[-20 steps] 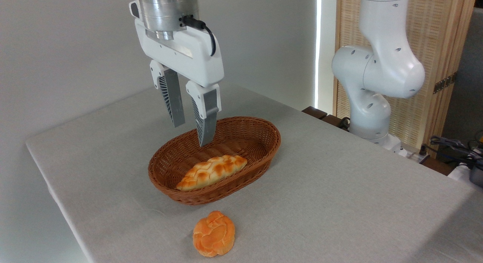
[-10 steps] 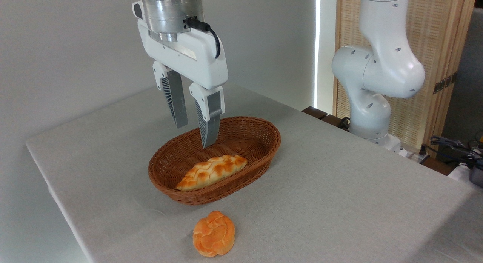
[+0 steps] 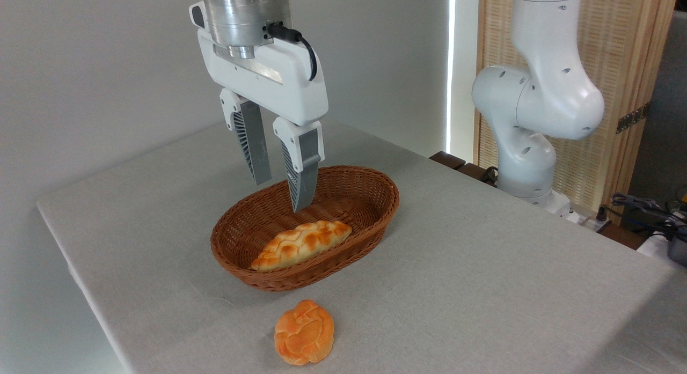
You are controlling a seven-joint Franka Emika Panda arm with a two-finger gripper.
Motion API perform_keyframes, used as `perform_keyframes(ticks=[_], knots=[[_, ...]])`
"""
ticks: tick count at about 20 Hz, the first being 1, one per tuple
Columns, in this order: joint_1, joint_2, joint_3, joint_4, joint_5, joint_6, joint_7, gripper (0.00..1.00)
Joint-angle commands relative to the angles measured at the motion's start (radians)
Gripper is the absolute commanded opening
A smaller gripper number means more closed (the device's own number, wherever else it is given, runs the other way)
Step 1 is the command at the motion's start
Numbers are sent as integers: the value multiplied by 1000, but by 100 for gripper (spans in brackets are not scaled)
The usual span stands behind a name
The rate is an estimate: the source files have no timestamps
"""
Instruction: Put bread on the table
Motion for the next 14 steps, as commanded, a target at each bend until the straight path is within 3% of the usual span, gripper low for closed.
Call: perform_keyframes(ticks=[1, 14], knots=[[-15, 5, 12, 24, 40, -31, -37, 100], [-17, 4, 14, 22, 36, -31, -42, 100]])
